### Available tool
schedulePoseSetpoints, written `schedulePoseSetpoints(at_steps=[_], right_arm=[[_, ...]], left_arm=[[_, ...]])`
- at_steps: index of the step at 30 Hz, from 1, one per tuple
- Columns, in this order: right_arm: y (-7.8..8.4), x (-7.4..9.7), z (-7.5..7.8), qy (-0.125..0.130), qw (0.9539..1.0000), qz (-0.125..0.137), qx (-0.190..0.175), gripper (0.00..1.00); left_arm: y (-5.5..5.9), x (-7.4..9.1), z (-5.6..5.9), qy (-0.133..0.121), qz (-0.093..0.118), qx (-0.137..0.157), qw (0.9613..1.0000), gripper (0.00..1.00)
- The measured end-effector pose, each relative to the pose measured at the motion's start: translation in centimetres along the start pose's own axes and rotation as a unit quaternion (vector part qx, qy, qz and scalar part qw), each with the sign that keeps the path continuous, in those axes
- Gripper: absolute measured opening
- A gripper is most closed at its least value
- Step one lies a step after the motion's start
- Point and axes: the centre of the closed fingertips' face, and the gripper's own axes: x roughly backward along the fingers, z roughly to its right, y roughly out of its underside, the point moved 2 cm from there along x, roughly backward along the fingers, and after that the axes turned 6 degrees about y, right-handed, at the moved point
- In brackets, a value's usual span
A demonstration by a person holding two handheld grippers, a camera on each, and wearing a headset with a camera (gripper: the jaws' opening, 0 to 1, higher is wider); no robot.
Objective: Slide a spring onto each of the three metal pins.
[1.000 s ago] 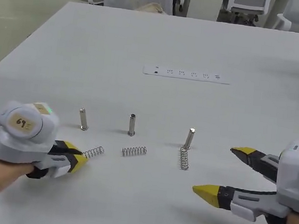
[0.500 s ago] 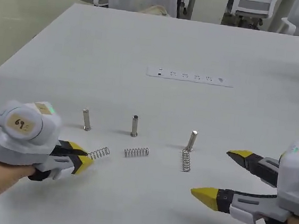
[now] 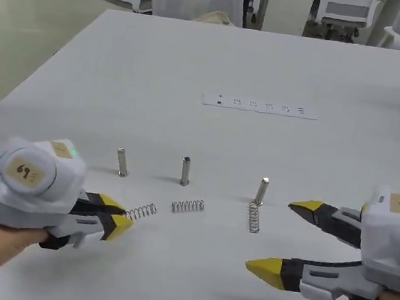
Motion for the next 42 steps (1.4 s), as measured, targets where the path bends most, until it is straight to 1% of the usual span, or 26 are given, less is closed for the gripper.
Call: schedulePoseSetpoints(at_steps=[3,8,11,15,18,23,25,28,31,37,40,42], right_arm=[[-0.9,-0.1,-0.3,-0.012,0.9999,0.009,0.002,0.68],[-1.7,-0.3,-0.9,-0.028,0.9995,0.016,0.004,0.66],[-2.3,-0.4,-1.4,-0.041,0.9989,0.022,0.003,0.65],[-2.8,-0.5,-1.8,-0.053,0.9982,0.030,-0.001,0.63],[-3.2,-0.5,-2.1,-0.060,0.9976,0.034,-0.002,0.62],[-3.7,-0.5,-2.7,-0.072,0.9966,0.040,-0.005,0.60],[-3.8,-0.5,-3.0,-0.078,0.9962,0.040,-0.004,0.58],[-4.0,-0.6,-3.4,-0.083,0.9957,0.041,-0.003,0.55],[-4.3,-0.7,-3.7,-0.091,0.9948,0.045,-0.008,0.54],[-4.7,-1.0,-4.4,-0.105,0.9932,0.047,-0.009,0.50],[-4.7,-1.1,-4.9,-0.114,0.9922,0.048,-0.009,0.46],[-4.7,-1.2,-5.1,-0.118,0.9919,0.047,-0.010,0.46]], left_arm=[[-0.2,0.0,0.5,0.008,0.002,-0.006,1.0000,0.03],[-0.8,0.1,1.6,0.024,0.007,-0.015,0.9996,0.03],[-1.1,0.2,2.0,0.031,0.011,-0.019,0.9993,0.03],[-1.6,0.3,2.7,0.044,0.018,-0.027,0.9985,0.03],[-2.2,0.5,3.5,0.057,0.025,-0.038,0.9973,0.03],[-2.9,0.7,4.7,0.073,0.030,-0.049,0.9957,0.03],[-3.0,0.8,4.9,0.075,0.031,-0.052,0.9954,0.03],[-3.3,1.0,5.4,0.082,0.037,-0.054,0.9944,0.03],[-3.5,1.1,5.8,0.088,0.041,-0.057,0.9936,0.03],[-4.0,1.3,6.6,0.103,0.049,-0.068,0.9912,0.03],[-4.4,1.3,7.2,0.112,0.053,-0.073,0.9896,0.03],[-4.6,1.4,7.4,0.115,0.056,-0.074,0.9890,0.03]])
